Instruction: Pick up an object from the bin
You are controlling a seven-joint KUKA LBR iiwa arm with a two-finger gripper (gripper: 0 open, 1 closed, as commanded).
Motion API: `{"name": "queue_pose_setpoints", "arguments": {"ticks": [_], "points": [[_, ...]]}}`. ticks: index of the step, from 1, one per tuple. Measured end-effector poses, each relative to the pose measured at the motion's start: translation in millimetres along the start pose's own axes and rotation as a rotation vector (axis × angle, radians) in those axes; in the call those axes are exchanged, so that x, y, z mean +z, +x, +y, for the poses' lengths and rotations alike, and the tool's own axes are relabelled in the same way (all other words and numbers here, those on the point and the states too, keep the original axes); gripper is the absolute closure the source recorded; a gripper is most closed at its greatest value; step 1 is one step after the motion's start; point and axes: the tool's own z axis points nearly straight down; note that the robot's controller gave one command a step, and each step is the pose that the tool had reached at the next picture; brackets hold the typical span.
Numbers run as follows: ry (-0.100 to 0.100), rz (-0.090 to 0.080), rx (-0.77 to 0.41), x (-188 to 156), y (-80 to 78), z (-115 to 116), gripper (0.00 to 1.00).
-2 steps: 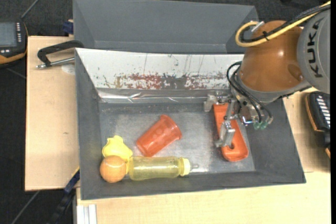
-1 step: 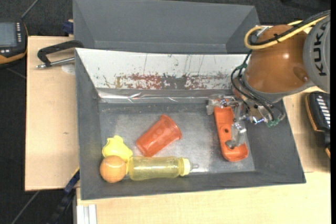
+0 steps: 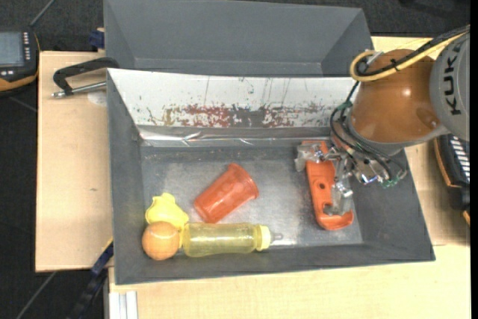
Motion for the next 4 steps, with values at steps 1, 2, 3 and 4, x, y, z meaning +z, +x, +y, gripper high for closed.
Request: {"name": "queue_pose_setpoints", "arguments": {"ticks": [1, 2, 3, 4], "points": [[0.004, -0.004, -0.159, 42.0, -17.9, -19.2, 1.00], [0.003, -0.004, -0.159, 42.0, -17.9, -19.2, 1.00], [0.002, -0.004, -0.178, 4.8, -19.3, -13.2, 1.00], [0.004, -0.009, -0.174, -36.5, -14.8, -5.9, 1.00]]}}
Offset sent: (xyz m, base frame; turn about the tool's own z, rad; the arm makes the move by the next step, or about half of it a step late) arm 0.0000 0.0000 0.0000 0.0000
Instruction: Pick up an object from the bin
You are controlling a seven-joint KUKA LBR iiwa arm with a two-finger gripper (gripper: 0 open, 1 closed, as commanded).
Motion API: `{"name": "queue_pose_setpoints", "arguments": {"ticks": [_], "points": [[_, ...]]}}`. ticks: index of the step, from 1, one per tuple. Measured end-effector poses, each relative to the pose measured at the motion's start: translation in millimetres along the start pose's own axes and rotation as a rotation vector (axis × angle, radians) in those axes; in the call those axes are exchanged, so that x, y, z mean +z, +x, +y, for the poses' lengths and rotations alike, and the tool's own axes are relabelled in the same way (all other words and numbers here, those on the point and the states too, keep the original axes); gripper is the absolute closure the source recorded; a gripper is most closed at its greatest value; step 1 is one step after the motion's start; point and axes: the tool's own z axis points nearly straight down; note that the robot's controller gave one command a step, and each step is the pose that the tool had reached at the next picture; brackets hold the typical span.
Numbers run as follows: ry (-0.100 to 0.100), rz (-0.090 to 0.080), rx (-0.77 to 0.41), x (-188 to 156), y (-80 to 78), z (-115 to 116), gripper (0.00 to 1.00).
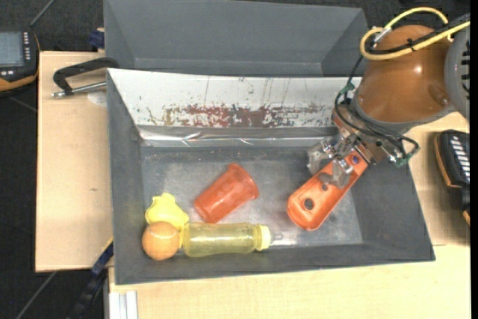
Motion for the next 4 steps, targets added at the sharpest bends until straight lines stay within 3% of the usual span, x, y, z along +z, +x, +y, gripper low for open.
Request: {"name": "queue_pose_setpoints", "arguments": {"ticks": [1, 2, 3, 4], "points": [[0.002, -0.004, 0.009, -15.8, -5.7, -14.4, 1.00], [0.000, -0.002, 0.011, -27.2, -2.6, -9.8, 1.00], [0.005, -0.008, -0.051, -8.2, 1.4, -19.5, 1.00], [-0.001, -0.002, -0.121, 4.6, 16.6, -27.6, 1.00]]}}
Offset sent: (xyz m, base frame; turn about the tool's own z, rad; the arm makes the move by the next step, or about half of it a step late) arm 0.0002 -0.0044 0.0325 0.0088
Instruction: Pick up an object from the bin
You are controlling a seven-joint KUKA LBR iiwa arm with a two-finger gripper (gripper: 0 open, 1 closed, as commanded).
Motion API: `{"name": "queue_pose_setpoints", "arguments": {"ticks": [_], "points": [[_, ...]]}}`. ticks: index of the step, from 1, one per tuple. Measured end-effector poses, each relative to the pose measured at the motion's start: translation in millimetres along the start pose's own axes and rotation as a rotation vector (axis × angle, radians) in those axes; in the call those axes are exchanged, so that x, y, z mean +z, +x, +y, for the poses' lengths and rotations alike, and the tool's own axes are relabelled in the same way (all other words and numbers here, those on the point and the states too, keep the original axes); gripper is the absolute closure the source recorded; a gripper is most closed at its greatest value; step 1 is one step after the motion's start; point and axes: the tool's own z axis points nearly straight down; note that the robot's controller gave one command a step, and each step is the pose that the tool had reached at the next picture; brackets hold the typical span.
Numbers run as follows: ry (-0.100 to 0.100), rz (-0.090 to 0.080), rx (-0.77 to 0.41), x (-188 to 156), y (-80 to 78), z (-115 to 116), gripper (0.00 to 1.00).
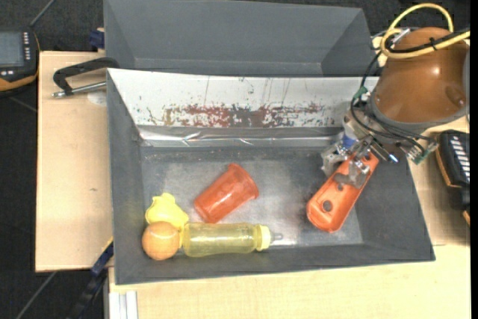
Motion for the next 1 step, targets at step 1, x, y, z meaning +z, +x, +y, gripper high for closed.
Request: {"name": "queue_pose_setpoints", "arguments": {"ticks": [1], "points": [[0.005, -0.003, -0.016, 0.8, 3.3, -3.2, 1.00]]}}
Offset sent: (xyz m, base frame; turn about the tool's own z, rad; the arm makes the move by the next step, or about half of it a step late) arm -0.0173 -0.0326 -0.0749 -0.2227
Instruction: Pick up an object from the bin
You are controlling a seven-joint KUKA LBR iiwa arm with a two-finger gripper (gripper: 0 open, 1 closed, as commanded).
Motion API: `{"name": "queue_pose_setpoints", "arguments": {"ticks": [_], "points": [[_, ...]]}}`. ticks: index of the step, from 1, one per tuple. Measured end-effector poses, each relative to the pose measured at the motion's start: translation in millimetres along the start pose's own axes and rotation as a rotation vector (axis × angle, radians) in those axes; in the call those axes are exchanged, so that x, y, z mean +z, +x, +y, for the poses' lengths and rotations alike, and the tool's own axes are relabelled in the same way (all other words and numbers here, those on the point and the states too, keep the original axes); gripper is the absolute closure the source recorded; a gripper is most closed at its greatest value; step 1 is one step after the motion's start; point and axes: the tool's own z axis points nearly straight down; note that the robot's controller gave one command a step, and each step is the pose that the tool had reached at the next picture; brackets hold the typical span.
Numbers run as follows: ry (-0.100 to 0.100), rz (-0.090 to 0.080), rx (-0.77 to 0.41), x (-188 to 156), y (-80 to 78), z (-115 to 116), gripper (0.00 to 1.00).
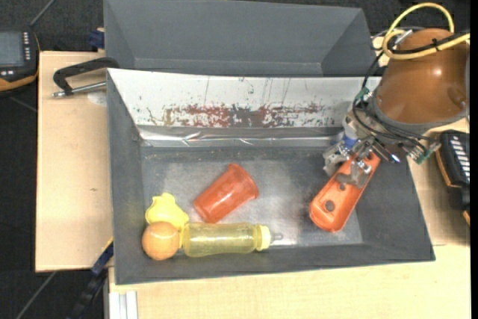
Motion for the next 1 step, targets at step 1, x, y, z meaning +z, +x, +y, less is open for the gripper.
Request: {"name": "queue_pose_setpoints", "arguments": {"ticks": [1], "points": [[0.003, -0.004, -0.123, 37.8, 13.8, -4.9, 1.00]]}}
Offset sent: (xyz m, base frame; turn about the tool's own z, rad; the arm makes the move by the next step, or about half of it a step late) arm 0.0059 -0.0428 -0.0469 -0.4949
